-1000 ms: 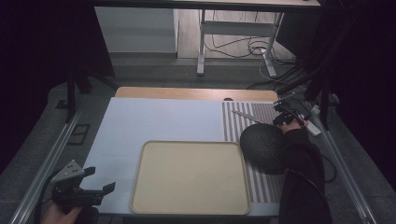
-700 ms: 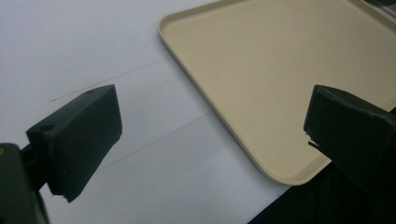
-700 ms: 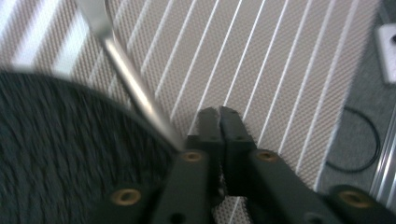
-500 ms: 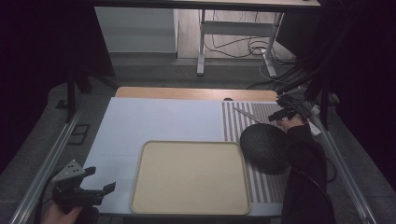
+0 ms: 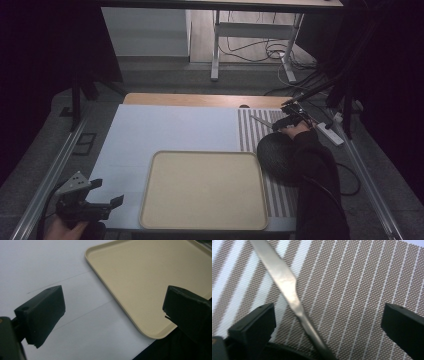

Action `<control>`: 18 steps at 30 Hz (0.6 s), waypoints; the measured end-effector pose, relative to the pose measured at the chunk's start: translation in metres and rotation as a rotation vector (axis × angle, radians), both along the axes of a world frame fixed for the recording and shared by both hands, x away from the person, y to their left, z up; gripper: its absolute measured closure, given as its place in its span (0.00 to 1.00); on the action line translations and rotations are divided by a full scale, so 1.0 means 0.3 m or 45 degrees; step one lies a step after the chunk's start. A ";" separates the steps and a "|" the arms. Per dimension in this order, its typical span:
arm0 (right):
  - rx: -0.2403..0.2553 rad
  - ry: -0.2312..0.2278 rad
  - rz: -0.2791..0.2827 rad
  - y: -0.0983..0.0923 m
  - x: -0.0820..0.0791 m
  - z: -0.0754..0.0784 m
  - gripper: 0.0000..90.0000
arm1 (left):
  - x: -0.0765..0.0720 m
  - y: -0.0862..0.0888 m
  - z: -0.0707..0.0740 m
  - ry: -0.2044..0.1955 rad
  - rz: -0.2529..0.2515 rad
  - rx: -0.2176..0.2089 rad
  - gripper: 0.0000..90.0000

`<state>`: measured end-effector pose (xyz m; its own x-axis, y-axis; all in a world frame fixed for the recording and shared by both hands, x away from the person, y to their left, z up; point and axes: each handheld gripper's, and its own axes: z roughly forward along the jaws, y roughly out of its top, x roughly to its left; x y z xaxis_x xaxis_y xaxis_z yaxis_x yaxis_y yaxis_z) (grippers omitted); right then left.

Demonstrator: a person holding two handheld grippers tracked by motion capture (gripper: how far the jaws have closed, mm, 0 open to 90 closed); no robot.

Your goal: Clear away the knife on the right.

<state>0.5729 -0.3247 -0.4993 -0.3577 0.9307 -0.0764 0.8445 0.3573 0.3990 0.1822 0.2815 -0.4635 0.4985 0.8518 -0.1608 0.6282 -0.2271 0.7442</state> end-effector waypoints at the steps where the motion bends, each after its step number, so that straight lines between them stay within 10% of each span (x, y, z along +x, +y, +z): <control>1: -0.004 0.007 0.012 -0.001 0.002 -0.004 0.09 | 0.000 0.000 0.000 0.000 0.000 0.000 0.04; 14: 0.011 0.072 0.132 -0.078 -0.023 0.018 0.86 | -0.003 -0.001 0.000 -0.001 0.001 0.005 0.04; 18: -0.012 0.089 0.180 -0.084 -0.031 0.022 0.89 | -0.003 -0.002 0.000 -0.001 0.000 0.008 0.04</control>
